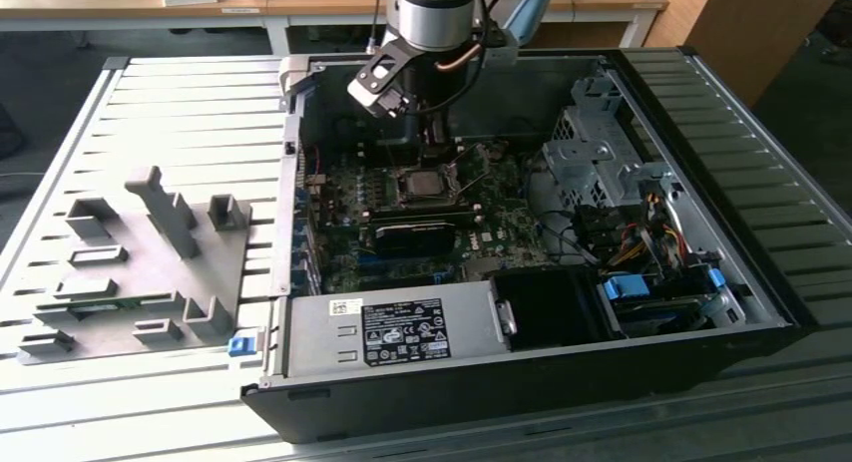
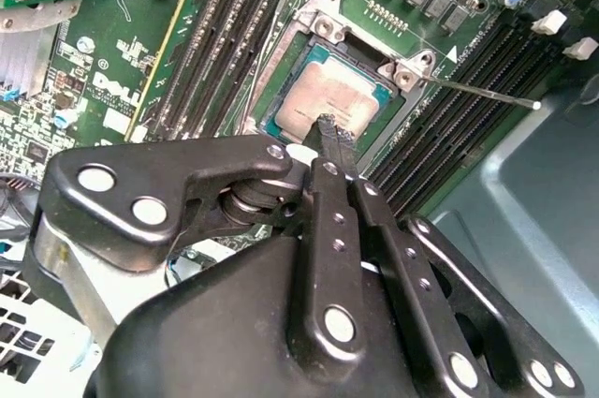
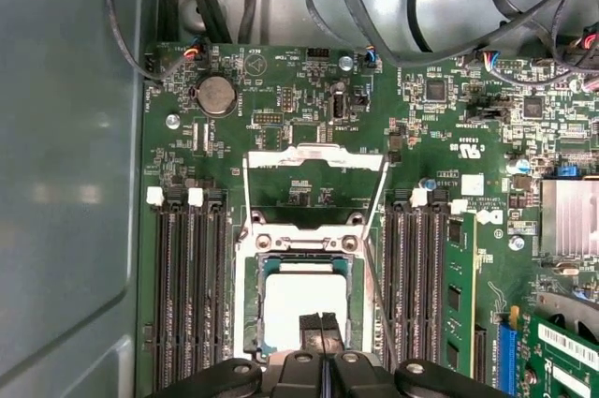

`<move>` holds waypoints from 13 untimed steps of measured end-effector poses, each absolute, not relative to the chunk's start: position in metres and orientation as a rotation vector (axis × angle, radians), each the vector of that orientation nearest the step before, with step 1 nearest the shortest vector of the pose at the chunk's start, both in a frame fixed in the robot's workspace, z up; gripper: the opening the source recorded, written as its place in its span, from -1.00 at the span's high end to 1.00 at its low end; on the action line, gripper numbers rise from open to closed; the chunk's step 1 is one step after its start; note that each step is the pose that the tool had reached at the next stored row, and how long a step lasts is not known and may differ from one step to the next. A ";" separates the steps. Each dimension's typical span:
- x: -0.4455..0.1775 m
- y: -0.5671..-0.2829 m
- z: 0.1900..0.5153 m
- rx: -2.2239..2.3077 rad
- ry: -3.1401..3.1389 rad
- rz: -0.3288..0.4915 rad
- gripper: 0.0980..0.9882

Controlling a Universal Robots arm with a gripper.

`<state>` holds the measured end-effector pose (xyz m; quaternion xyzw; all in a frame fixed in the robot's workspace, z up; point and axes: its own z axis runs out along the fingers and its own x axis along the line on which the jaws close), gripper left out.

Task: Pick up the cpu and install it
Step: 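Close the cpu cover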

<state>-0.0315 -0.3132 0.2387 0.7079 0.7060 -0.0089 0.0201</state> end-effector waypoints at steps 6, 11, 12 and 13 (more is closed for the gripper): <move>-0.032 -0.313 0.246 2.195 2.190 -0.027 0.98; -0.032 -0.313 0.261 2.195 2.190 -0.028 0.98; -0.032 -0.313 0.262 2.195 2.190 -0.028 0.98; -0.032 -0.314 0.263 2.195 2.190 -0.028 0.98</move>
